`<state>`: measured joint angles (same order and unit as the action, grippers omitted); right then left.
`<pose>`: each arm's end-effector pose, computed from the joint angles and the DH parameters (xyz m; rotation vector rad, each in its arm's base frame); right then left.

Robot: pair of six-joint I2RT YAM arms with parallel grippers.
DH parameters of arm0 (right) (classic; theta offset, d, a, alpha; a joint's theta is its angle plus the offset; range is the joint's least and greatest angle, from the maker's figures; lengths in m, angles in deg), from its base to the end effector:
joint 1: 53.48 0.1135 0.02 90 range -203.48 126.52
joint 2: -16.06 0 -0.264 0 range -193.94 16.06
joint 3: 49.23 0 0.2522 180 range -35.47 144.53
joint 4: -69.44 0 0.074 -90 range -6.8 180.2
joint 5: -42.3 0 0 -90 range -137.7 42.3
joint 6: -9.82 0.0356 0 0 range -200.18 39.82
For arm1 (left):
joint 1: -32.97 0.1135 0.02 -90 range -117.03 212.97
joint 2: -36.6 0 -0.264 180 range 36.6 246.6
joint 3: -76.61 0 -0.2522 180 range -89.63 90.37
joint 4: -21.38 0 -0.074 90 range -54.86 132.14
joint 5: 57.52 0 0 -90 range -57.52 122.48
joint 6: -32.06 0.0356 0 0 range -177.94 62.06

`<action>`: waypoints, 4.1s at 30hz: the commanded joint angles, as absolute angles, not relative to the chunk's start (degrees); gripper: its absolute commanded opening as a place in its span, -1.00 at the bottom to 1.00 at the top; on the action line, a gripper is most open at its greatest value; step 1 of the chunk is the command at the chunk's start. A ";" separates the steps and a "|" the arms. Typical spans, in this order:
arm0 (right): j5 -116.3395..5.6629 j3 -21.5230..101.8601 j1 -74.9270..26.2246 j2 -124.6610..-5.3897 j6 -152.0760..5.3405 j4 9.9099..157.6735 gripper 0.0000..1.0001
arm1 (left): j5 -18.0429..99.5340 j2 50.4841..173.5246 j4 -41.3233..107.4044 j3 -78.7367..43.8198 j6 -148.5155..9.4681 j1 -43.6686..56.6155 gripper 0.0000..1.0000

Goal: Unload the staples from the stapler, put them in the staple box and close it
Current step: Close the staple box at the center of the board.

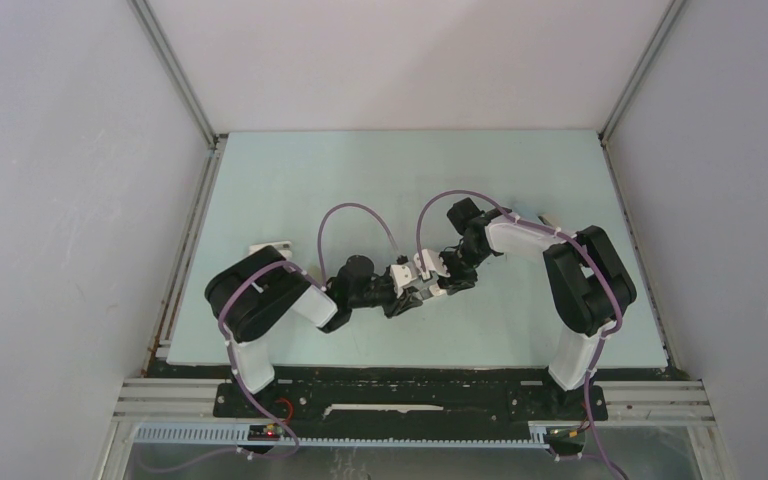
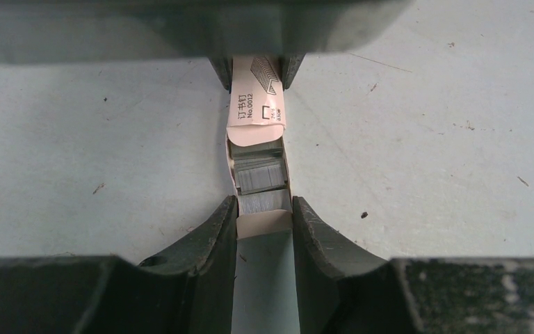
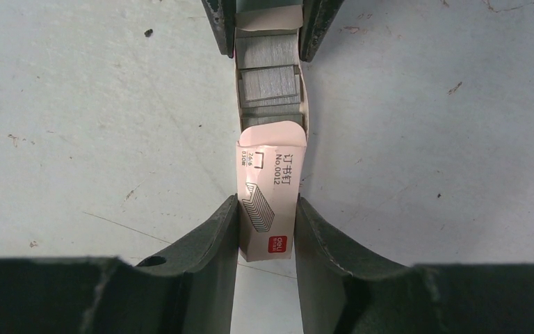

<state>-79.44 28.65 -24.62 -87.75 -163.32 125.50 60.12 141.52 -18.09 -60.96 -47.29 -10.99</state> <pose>0.2750 0.1730 0.1563 -2.2728 1.4681 0.5980 0.2056 -0.2212 0.1036 1.2047 1.6252 -0.8492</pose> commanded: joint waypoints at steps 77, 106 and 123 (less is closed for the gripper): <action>-74.47 28.69 -20.26 -87.85 -146.57 119.72 -0.18 | 57.62 142.96 -23.33 -60.32 -53.70 -14.20 -0.36; -73.74 28.69 -20.41 -87.75 -145.82 119.72 -0.20 | 58.09 141.78 -28.48 -63.11 -55.52 -14.31 -0.35; -75.27 28.62 -19.88 -87.26 -155.47 123.78 -0.19 | 62.29 140.13 -18.91 -59.06 -48.25 -14.24 -0.34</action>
<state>-76.60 28.65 -23.09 -87.51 -151.91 123.58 57.94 141.57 -22.00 -63.06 -49.61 -12.87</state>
